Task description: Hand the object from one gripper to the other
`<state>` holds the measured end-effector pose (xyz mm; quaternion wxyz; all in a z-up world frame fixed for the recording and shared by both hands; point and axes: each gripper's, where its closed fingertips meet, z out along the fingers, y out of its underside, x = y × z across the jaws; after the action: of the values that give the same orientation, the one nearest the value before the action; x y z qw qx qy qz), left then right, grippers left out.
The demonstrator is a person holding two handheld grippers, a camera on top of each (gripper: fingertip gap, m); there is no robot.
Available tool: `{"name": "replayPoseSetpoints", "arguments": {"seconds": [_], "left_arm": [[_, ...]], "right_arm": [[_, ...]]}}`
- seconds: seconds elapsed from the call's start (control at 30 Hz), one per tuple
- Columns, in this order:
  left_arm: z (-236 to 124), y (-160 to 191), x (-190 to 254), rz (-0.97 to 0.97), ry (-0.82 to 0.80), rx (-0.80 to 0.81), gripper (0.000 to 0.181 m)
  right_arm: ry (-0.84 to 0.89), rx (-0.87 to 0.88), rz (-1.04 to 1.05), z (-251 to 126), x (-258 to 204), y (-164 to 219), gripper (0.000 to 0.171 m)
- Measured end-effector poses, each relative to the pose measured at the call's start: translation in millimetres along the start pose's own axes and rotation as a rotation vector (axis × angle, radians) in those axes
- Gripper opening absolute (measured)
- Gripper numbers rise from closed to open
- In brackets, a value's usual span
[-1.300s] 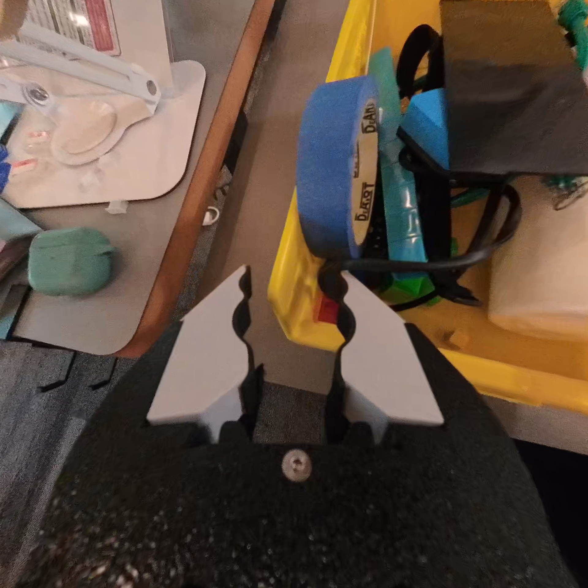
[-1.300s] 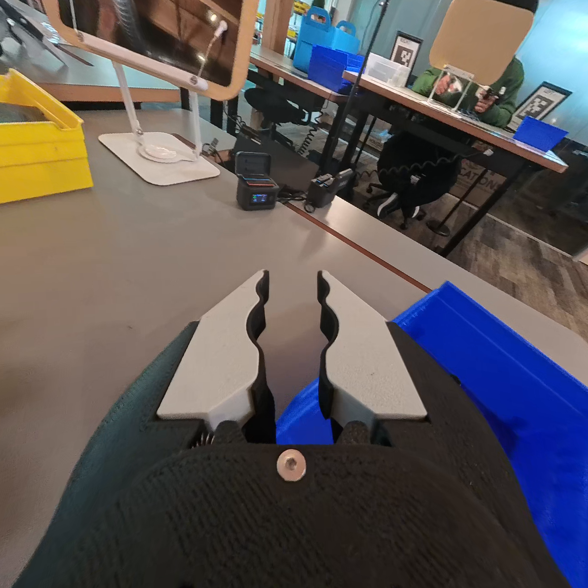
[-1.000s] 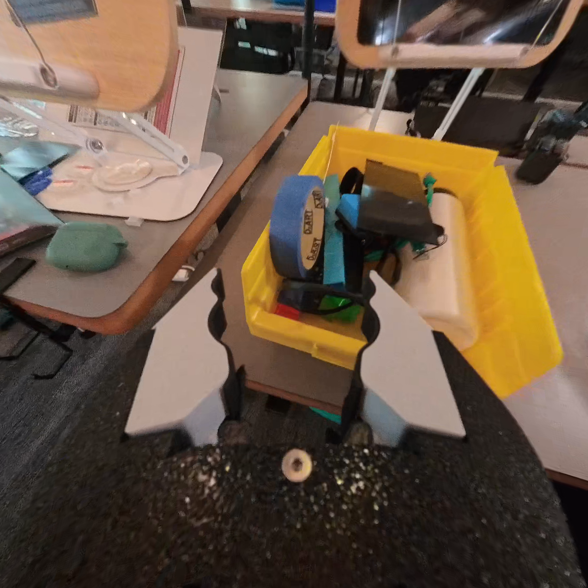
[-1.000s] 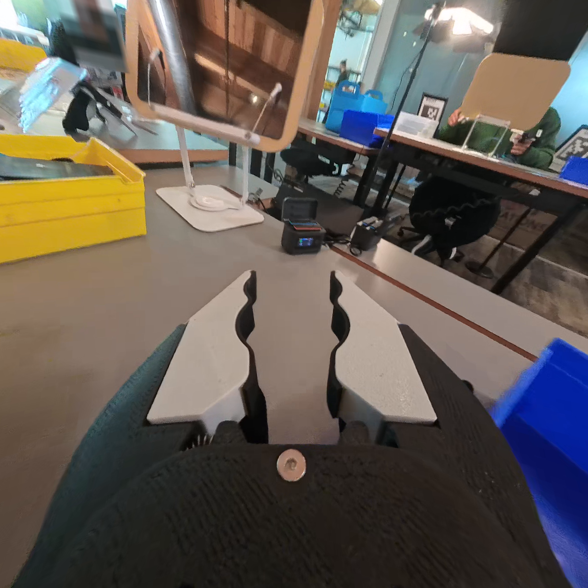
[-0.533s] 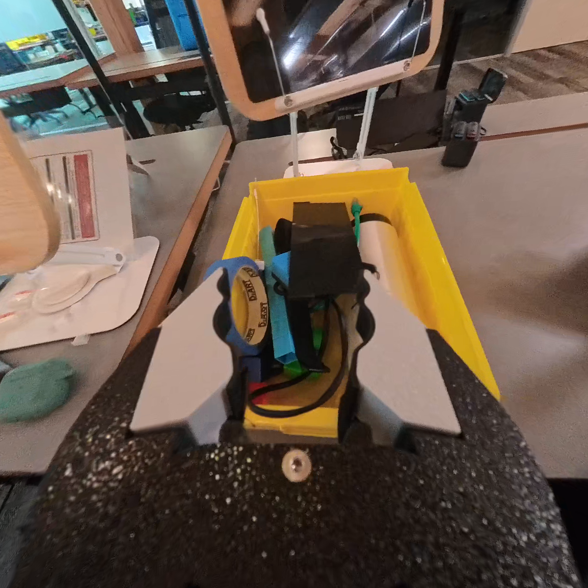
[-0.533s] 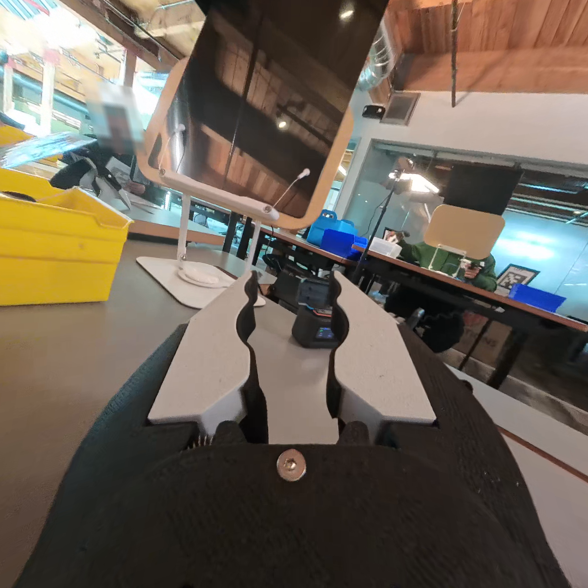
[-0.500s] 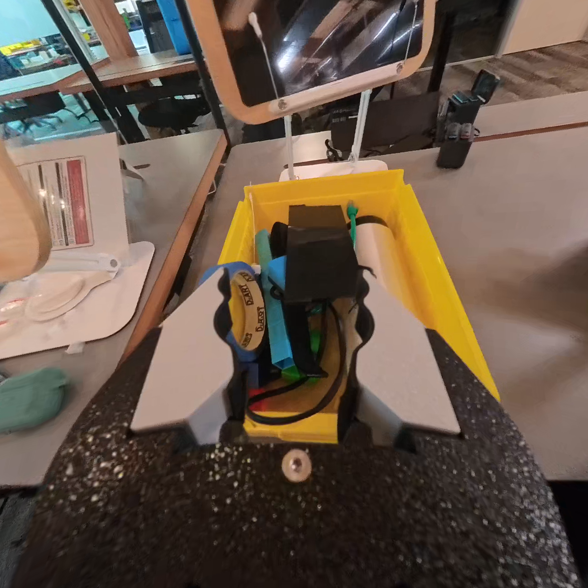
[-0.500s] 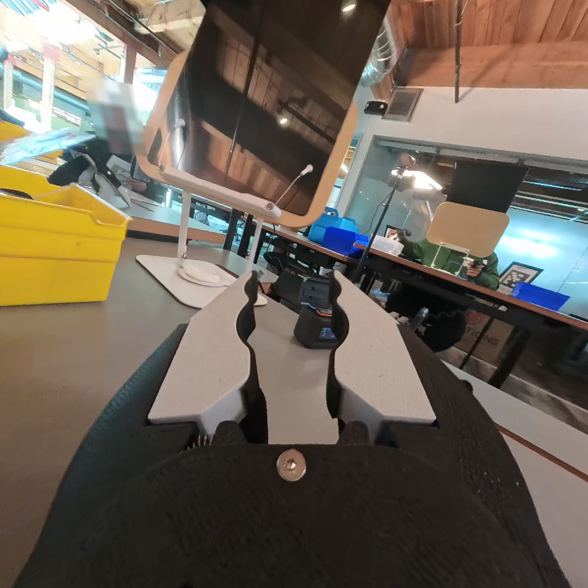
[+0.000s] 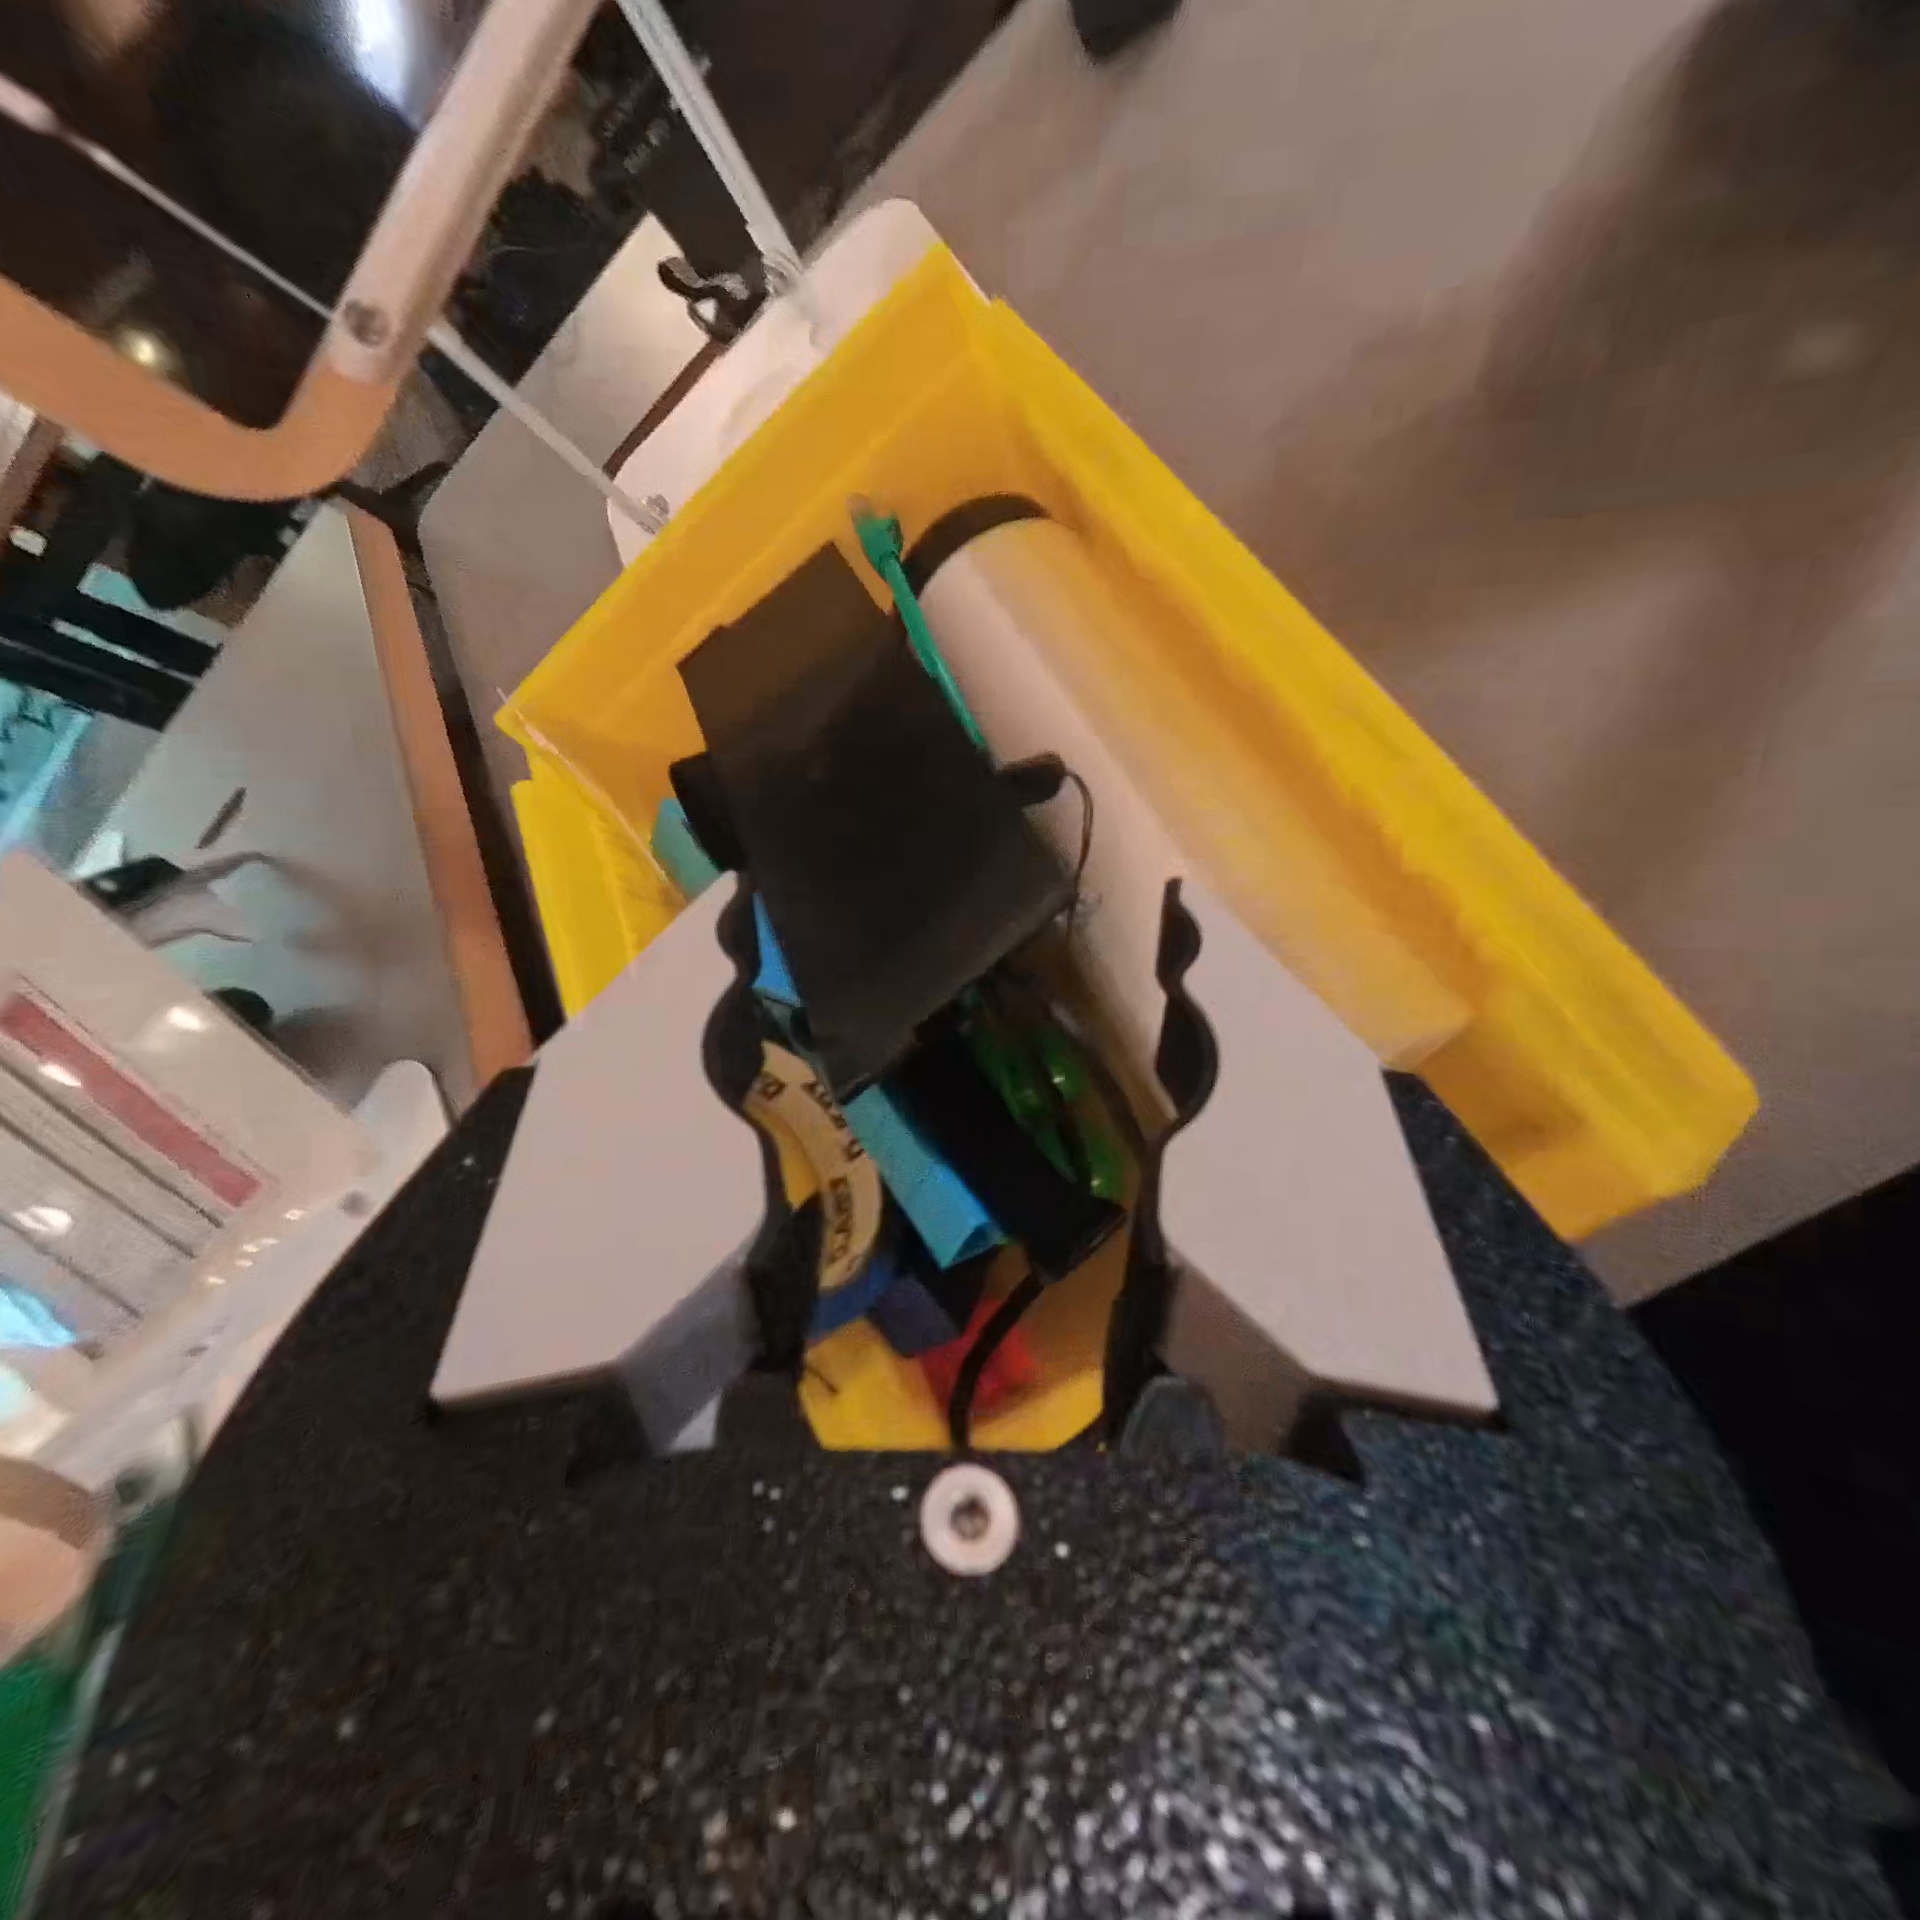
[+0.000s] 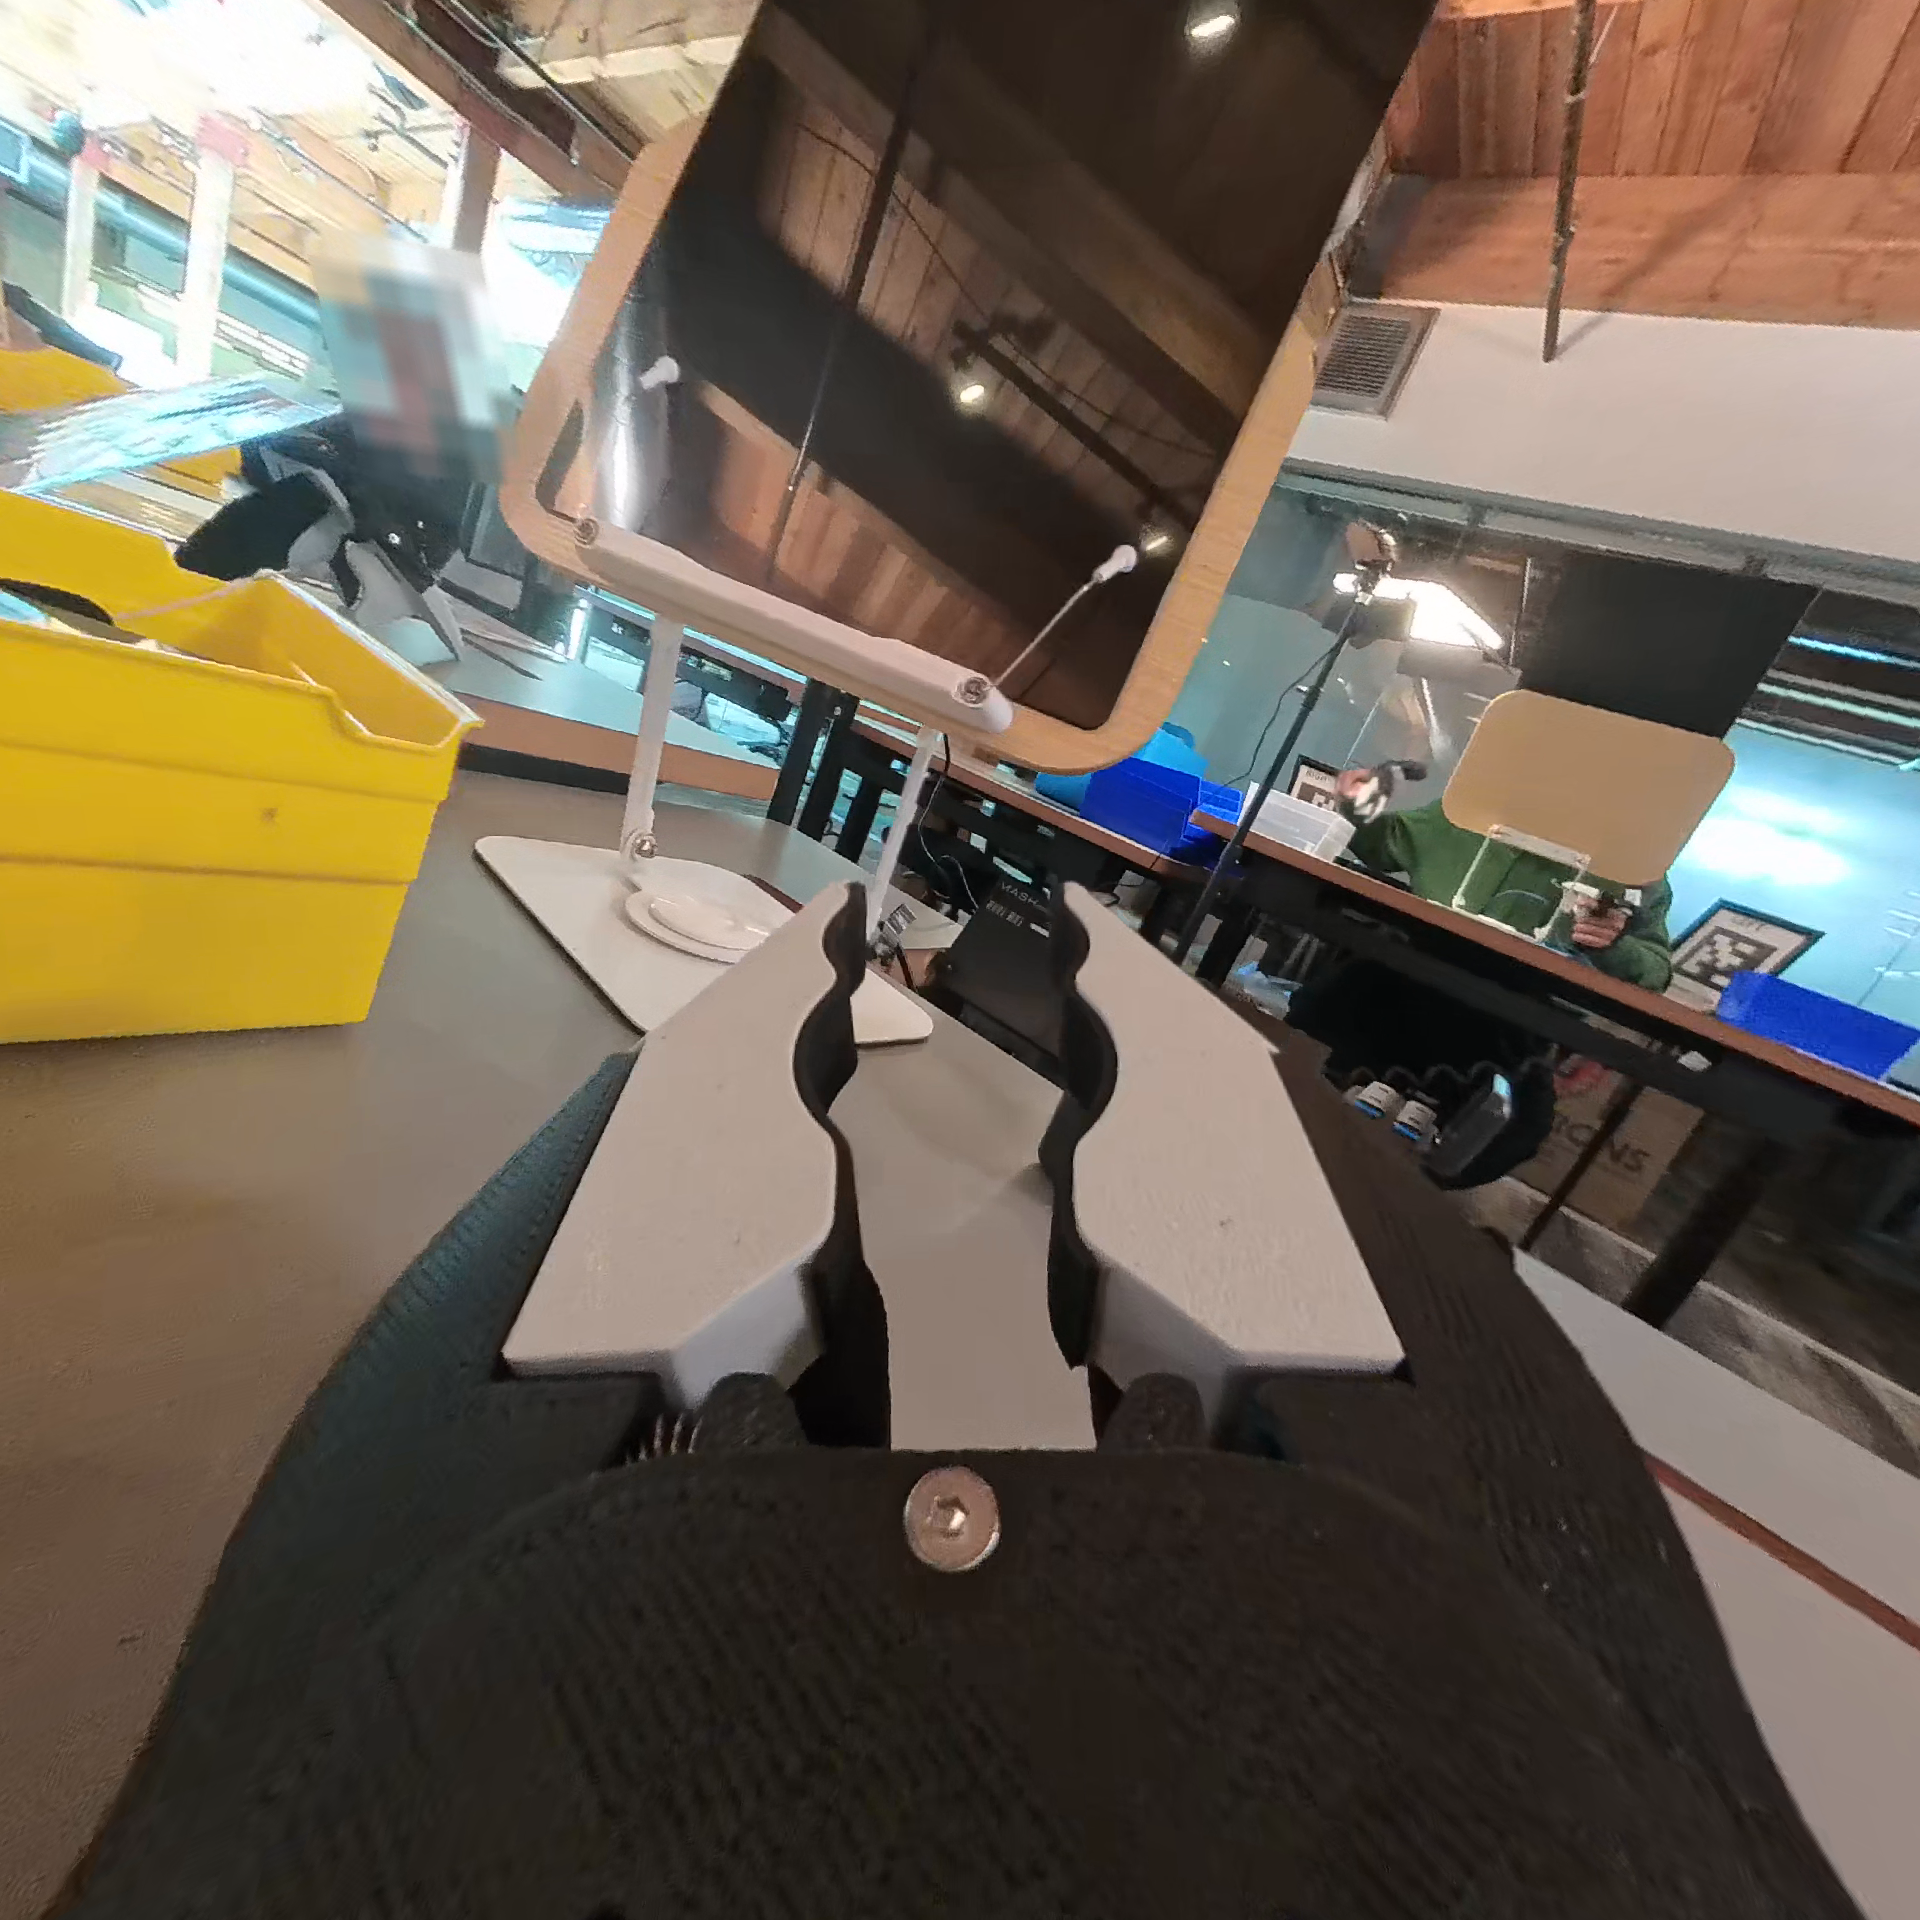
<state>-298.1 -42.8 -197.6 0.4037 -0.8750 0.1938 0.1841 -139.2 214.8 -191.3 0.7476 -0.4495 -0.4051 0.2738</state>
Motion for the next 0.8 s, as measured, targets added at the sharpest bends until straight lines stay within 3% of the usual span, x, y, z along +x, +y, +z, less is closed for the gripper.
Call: {"name": "replayPoseSetpoints", "arguments": {"seconds": [0.13, 0.23, 0.47, 0.6, 0.8], "left_arm": [[8.5, 26.6, -6.6, 0.321, -0.017, -0.206, 0.061], [18.1, 36.3, -7.2, 0.451, -0.018, -0.268, 0.05], [39.4, 20.0, -13.0, 0.627, -0.16, -0.165, 0.033], [28.0, -5.6, -37.4, 0.721, -0.424, -0.095, 0.015], [43.4, 0.0, -37.3, 0.711, -0.393, -0.14, 0.013]], "right_arm": [[0.003, -0.006, 0.045, 0.6, 3.6, 2.7, 0.033], [-0.004, -0.014, 0.041, 1.2, 2.2, 4.4, 0.033], [-0.015, -0.014, 0.042, -0.2, 0.0, 4.0, 0.031], [-0.011, -0.016, 0.055, -0.9, 1.5, 4.5, 0.031], [-0.019, -0.026, 0.045, -0.2, -0.8, 6.2, 0.03]]}}
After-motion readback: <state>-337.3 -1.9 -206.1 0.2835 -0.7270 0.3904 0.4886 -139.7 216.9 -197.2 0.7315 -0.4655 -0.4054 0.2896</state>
